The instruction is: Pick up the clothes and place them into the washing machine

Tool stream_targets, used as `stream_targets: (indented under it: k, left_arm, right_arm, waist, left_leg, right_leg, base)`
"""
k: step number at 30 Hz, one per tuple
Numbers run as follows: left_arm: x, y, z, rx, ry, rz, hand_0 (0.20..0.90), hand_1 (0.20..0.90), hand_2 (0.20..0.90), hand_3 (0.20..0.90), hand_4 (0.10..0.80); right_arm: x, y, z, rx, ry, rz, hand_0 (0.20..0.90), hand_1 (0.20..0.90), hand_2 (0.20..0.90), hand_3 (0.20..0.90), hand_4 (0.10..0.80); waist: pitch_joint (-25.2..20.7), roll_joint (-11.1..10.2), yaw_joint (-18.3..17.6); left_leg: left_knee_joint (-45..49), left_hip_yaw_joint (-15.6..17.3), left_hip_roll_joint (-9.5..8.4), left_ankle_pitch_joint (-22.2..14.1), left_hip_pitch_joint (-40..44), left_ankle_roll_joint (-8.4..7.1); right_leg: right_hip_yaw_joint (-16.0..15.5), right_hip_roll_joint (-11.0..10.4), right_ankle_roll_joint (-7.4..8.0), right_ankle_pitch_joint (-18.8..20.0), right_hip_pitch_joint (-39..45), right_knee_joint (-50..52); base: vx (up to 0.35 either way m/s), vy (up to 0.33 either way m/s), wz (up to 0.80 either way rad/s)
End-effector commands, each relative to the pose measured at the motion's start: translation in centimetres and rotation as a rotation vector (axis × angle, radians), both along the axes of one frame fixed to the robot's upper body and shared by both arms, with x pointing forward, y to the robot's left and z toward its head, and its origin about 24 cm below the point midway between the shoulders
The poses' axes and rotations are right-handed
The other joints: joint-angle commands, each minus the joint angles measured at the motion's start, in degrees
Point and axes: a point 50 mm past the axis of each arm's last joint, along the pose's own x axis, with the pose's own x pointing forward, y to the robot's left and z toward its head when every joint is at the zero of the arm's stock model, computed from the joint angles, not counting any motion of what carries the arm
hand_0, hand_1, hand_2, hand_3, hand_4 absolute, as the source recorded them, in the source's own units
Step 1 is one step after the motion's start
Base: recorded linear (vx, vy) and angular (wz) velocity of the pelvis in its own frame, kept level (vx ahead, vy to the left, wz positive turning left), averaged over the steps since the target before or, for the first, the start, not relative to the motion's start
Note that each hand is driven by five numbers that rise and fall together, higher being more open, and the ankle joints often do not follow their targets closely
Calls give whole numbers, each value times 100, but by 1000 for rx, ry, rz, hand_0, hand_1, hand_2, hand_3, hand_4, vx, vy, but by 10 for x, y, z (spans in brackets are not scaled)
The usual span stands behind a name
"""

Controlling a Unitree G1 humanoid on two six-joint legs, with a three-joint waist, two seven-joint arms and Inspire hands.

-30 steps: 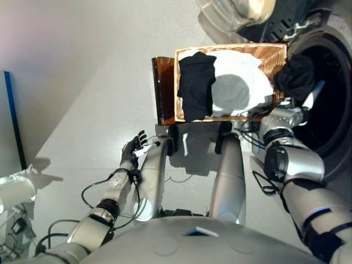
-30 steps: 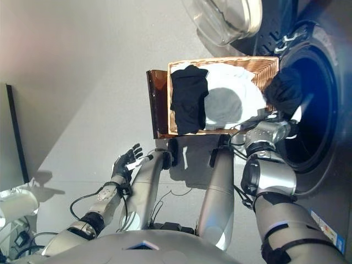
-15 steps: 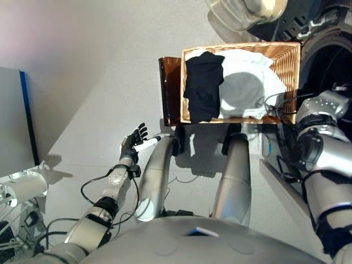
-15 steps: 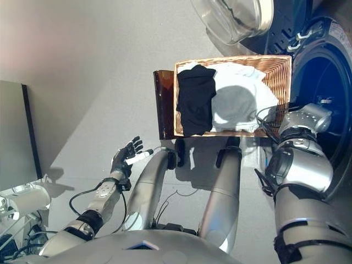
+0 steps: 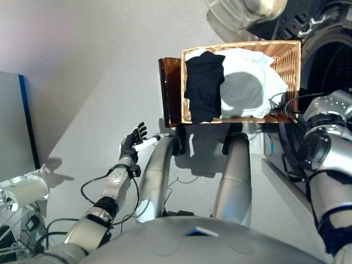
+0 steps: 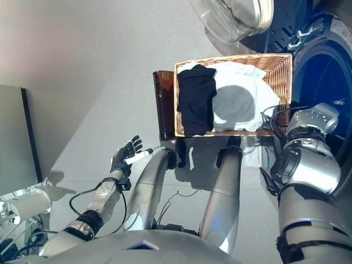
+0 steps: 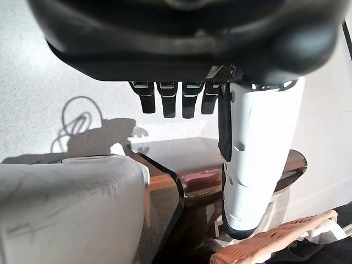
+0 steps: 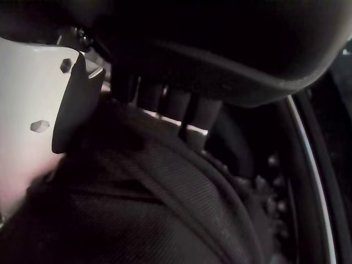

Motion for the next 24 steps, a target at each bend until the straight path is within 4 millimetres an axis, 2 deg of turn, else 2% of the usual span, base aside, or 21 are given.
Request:
stream_targets:
  k: [1,6,12,13,15,16,19,20,21,22,24]
  left_arm:
    - [-11,33,4,69,-39,71,900,900,900,900,800]
    - [-12,36,2,62,-24,93,900,900,900,900,800]
    - [-14,36,-1,54,-4,110,900,900,900,900,800]
    - [-13,37,-2,58,6,113,900,900,900,900,800]
    - [-12,36,-2,53,4,115,900,900,900,900,800]
    - [-11,35,-2,50,2,114,900,900,900,900,800]
    - [-14,38,-5,48,22,127,900,900,900,900,800]
    - [-16,40,-7,55,41,134,900,900,900,900,800]
    - [-16,40,-8,60,44,133,900,900,900,900,800]
    - [-16,39,-8,58,43,133,900,900,900,900,800]
    - [-13,42,-7,67,41,139,900,900,900,900,800]
  right_arm:
    - [-9,-18,45,-216,-61,-80,900,900,900,900,800]
    - [-6,-13,35,-181,-74,-68,900,900,900,900,800]
    - [-4,-6,14,-138,-18,-28,900,900,900,900,800]
    - [-2,-3,2,-134,60,26,900,900,900,900,800]
    - [5,4,-1,-145,71,81,900,900,900,900,800]
    - [15,16,-4,-186,80,164,900,900,900,900,800]
    - [19,23,-15,-235,169,253,900,900,900,900,800]
    - [19,25,-25,-290,307,341,900,900,900,900,800]
    - [16,23,-29,-300,383,360,900,900,900,900,800]
    - [17,23,-28,-303,387,360,900,900,900,900,800]
    - [18,30,-42,-328,491,458,900,900,900,900,800]
  waist:
    - [-389,-91,-51]
    - [-394,-135,-71]
    - [-400,-202,-96]
    - [-408,-251,-84]
    - [-388,-262,-92]
    - [-355,-299,-101]
    - [-306,-360,-138]
    - [-301,-415,-113]
    - [-293,-425,-105]
    - [-272,-413,-111]
    - [-272,-467,-58]
  left_leg:
    - [-84,291,-152,-161,-1,2]
    - [-57,303,-137,-178,-15,4]
    - [-105,310,-96,-176,68,2]
    - [-156,314,-81,-167,106,0]
    - [-240,326,-69,-140,171,0]
    - [-359,341,-55,-101,257,-1]
    - [-576,367,-66,-22,429,-8]
    - [-730,360,-80,35,544,-17]
    - [-843,359,-89,74,622,-27]
    - [-881,358,-93,93,656,-28]
    - [-1174,329,-119,206,856,-32]
  right_leg:
    - [51,110,-286,-141,211,-146]
    - [50,128,-301,-148,209,-139]
    - [44,140,-313,-127,283,-192]
    - [33,140,-315,-101,338,-265]
    - [33,147,-315,-57,391,-340]
    - [22,153,-311,-9,464,-437]
    - [29,171,-305,82,599,-606]
    - [23,177,-294,165,717,-769]
    - [15,170,-284,207,796,-879]
    - [12,168,-283,223,830,-913]
    - [-42,148,-249,317,1040,-1183]
  base:
    - [3,7,-5]
    - [1,2,-2]
    - [10,2,-3]
    - [15,-8,-4]
    - [9,-7,-6]
    - [0,0,-10]
    - [7,7,-16]
    - [10,2,-10]
    - [11,3,-6]
    - [5,-7,-8]
    - [17,-31,-7]
